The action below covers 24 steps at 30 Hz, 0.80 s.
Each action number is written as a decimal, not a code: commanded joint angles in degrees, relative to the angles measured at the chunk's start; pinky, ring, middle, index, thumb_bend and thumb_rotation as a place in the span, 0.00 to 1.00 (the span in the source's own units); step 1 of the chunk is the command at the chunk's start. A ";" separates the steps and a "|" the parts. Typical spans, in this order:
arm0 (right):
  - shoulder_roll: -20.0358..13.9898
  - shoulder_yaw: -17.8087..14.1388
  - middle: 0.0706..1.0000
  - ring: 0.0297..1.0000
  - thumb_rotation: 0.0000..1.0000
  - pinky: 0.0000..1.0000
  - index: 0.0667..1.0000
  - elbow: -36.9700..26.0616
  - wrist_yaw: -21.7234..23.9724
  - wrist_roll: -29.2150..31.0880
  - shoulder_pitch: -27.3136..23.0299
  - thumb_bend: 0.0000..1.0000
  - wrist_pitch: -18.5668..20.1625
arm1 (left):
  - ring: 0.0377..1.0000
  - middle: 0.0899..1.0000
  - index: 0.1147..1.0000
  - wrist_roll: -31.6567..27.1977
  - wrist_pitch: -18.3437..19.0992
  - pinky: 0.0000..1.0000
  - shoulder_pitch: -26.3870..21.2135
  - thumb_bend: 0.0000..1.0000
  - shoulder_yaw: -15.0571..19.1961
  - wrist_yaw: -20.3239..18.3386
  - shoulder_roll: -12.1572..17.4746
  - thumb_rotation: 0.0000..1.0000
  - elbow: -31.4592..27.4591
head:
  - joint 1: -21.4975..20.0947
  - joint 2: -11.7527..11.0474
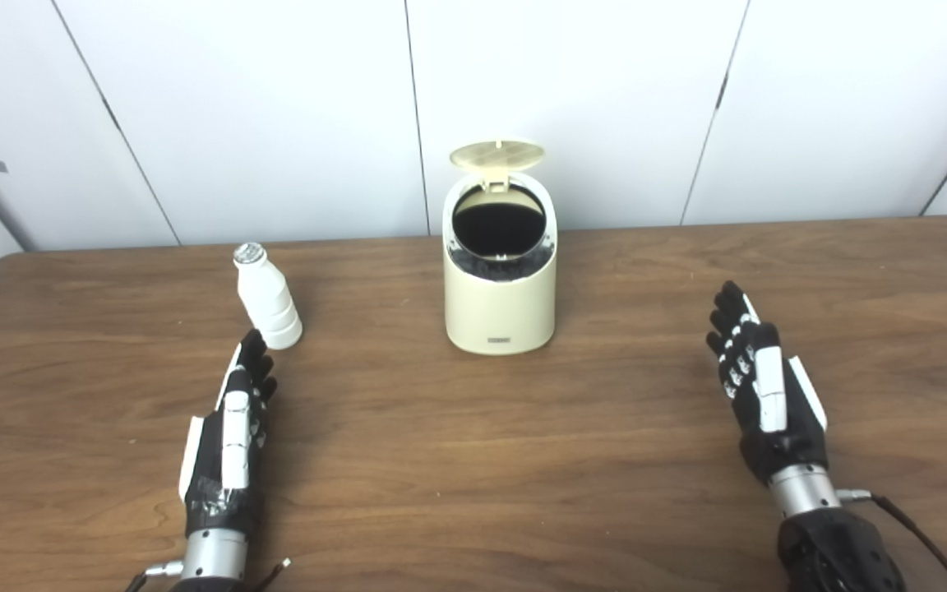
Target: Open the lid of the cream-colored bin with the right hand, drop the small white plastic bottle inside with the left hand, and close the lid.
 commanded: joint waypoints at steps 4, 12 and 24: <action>-0.82 -0.58 1.00 1.00 1.00 1.00 0.98 -0.18 -0.60 1.34 -0.46 0.71 -4.05 | 1.00 1.00 1.00 0.00 -1.27 1.00 0.64 0.57 -0.12 -0.35 0.56 0.94 0.71 | 3.31 -1.62; -3.00 -0.77 1.00 1.00 1.00 1.00 0.99 1.97 0.05 1.61 0.20 0.66 -6.69 | 0.99 1.00 0.98 1.88 -4.83 0.98 1.32 0.56 -1.22 -0.03 -0.47 0.96 1.96 | 10.52 -4.33; -3.15 0.47 0.97 0.98 1.00 1.00 0.97 -7.12 -2.06 1.18 1.71 0.69 2.12 | 1.00 1.00 0.99 5.85 -3.53 1.00 1.91 0.56 -2.41 1.64 -1.75 0.86 1.90 | 13.21 -5.27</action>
